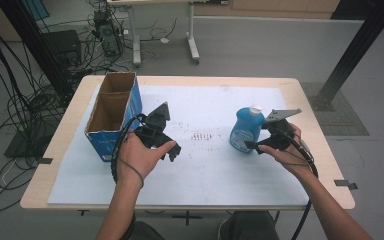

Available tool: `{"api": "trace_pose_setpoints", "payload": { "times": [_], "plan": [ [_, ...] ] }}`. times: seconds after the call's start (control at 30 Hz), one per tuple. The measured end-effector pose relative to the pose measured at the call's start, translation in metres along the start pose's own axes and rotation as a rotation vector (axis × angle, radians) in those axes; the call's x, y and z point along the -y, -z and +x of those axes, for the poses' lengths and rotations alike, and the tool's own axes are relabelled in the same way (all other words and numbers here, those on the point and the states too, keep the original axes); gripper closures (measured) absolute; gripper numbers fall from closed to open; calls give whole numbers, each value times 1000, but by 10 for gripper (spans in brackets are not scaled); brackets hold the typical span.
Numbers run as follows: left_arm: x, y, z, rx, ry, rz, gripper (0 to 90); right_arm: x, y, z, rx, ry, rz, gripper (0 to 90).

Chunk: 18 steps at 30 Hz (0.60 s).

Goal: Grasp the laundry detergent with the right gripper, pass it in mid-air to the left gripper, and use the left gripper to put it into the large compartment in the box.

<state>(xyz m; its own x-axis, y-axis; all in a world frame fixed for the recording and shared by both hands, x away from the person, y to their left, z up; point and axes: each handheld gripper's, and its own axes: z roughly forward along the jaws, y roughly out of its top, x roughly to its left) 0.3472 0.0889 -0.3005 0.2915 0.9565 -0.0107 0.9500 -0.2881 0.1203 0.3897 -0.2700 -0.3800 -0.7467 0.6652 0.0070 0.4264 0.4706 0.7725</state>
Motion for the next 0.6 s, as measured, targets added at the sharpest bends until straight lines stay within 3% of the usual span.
{"api": "trace_pose_setpoints", "payload": {
  "times": [0.6],
  "plan": [
    [-2,0,-3,0,-7,-4,58,2,-10,5,18,0,-29,28]
  ]
}}
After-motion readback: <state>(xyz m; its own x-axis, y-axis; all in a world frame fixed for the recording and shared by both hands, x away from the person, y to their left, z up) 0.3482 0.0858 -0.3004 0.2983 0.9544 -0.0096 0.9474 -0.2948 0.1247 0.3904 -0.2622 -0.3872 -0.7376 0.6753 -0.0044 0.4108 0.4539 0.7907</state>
